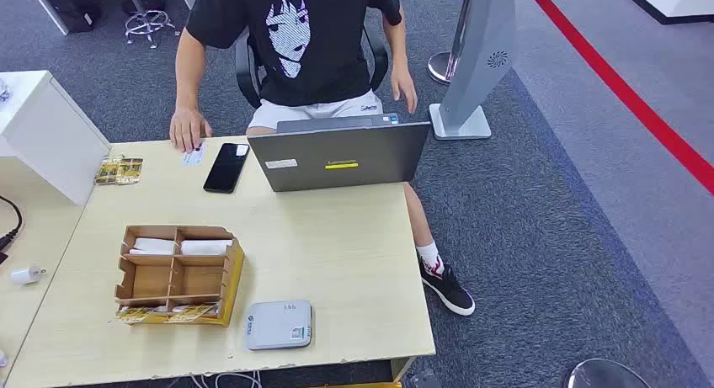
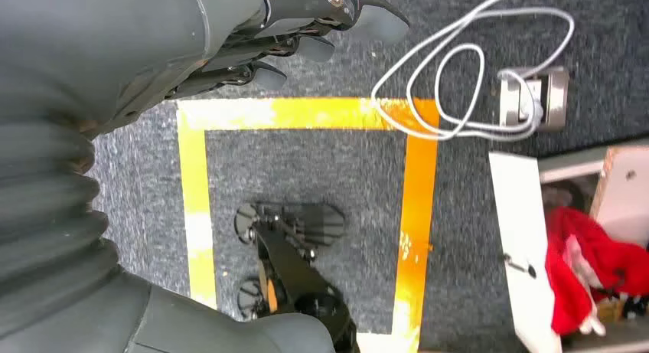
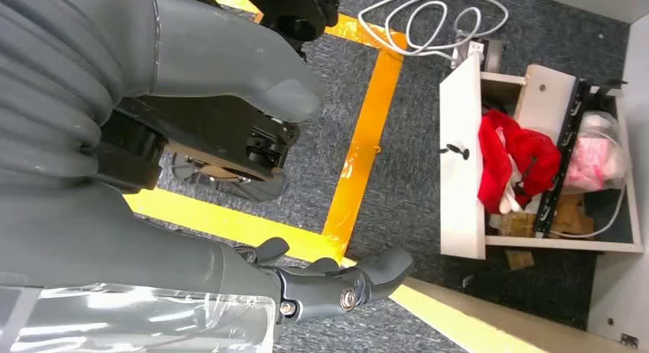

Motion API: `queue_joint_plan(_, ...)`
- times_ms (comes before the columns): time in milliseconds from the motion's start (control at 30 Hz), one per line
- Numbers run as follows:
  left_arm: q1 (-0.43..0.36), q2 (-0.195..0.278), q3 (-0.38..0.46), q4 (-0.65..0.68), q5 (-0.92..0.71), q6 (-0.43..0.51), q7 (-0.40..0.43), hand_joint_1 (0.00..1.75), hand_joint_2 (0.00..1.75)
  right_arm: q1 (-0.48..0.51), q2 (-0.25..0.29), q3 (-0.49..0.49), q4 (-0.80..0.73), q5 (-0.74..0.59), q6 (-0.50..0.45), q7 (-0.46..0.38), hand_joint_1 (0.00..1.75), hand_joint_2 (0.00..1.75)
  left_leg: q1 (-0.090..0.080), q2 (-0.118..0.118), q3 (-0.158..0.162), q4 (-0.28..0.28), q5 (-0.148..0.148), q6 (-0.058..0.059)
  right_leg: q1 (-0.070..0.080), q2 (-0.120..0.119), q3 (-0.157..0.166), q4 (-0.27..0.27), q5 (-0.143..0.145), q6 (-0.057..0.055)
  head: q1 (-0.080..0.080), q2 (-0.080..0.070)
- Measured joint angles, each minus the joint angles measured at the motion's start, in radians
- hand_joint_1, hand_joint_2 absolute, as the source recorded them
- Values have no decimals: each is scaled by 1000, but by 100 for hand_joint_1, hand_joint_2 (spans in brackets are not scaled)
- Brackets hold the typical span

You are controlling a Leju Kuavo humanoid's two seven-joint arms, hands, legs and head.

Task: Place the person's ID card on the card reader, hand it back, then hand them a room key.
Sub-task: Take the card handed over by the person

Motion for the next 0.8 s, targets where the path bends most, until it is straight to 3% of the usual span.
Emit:
queue_joint_plan(467,-4,8,61,0,96,-40,-107,0,175,13,-11,-91,1,-95,45,-56,0,175,0,0,0,0,-1,0,0,0,-1,0,0,0,0,0)
queue_joint_plan(700,-18,3,195,0,350,-254,-132,0,175,11,-19,-166,1,-186,147,-46,0,175,0,0,0,0,-1,0,0,0,-1,0,0,0,0,0)
queue_joint_plan(800,-20,-3,247,-1,378,-317,-163,0,175,8,-21,-202,1,-225,174,-29,0,175,0,0,0,0,0,0,0,0,-1,0,0,0,0,0)
